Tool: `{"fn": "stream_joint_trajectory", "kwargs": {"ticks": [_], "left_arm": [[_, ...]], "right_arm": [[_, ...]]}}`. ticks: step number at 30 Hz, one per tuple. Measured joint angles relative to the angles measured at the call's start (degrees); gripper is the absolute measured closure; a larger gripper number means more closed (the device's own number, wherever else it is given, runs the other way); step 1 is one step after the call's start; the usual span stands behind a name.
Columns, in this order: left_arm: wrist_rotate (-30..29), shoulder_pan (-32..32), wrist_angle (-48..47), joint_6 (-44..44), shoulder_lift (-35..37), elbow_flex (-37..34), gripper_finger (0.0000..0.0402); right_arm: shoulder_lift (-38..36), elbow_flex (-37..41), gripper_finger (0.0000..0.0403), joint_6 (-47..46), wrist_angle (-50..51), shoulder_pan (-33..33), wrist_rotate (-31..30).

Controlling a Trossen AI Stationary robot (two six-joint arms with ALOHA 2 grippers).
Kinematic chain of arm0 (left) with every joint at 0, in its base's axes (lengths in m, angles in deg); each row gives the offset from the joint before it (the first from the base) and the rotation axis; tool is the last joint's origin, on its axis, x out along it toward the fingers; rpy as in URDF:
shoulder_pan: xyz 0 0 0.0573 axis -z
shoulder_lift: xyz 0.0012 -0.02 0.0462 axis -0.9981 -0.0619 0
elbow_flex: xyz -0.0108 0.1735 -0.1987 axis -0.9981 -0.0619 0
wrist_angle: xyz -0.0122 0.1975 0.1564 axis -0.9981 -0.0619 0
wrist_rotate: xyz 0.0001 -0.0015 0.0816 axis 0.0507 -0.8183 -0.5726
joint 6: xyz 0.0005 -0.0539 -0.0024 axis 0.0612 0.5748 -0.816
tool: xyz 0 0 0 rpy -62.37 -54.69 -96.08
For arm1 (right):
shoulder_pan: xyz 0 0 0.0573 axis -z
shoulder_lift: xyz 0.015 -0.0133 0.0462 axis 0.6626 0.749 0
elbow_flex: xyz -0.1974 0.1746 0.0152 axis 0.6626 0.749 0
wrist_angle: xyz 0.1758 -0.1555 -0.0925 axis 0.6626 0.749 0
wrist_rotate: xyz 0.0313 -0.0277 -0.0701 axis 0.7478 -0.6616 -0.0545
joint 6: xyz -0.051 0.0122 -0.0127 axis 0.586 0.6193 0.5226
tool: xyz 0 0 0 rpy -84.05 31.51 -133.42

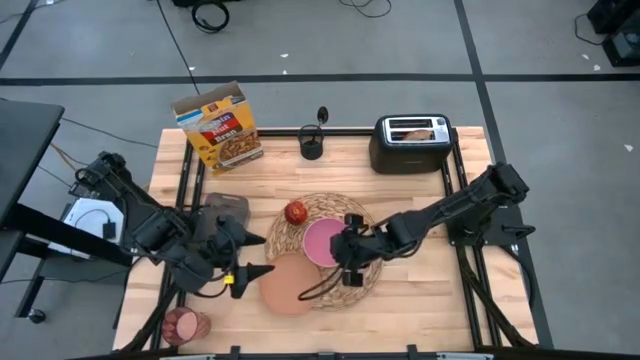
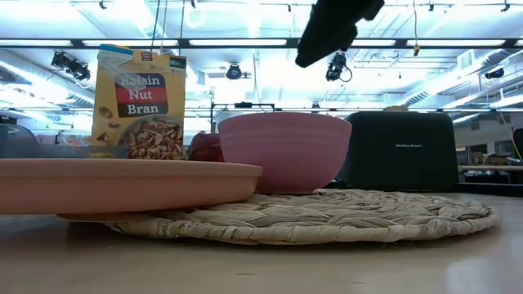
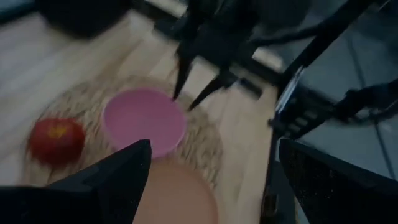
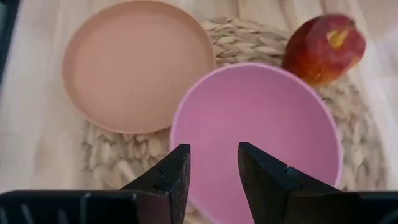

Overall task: Arrange a breakfast setting
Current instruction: Pour the cereal into the pink bowl

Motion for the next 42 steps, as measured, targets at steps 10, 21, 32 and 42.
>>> {"fn": "stream_joint_trajectory", "kwargs": {"ticks": [10, 21, 32, 42], "left_arm": [[15.6, 1.0, -1.3, 7.9, -2.9, 6.2, 0.0064], [37.4, 12.7, -16.4, 34.5, -11.2, 12.9, 0.0075], [41.9, 19.5, -35.8, 49.8, -19.4, 12.8, 0.0075], [44.2, 20.2, -33.0, 50.8, -22.1, 12.8, 0.0075]], "right_arm": [[-8.7, 0.0, 0.0265, -10.6, -0.6, -11.5, -5.3], [-6.7, 0.3, 0.0266, -23.8, -0.3, -23.9, -16.5], [-4.0, 0.3, 0.0266, -29.7, -1.4, -26.8, -19.5], [-4.0, 0.3, 0.0266, -29.6, -4.7, -27.0, -18.9]]}}
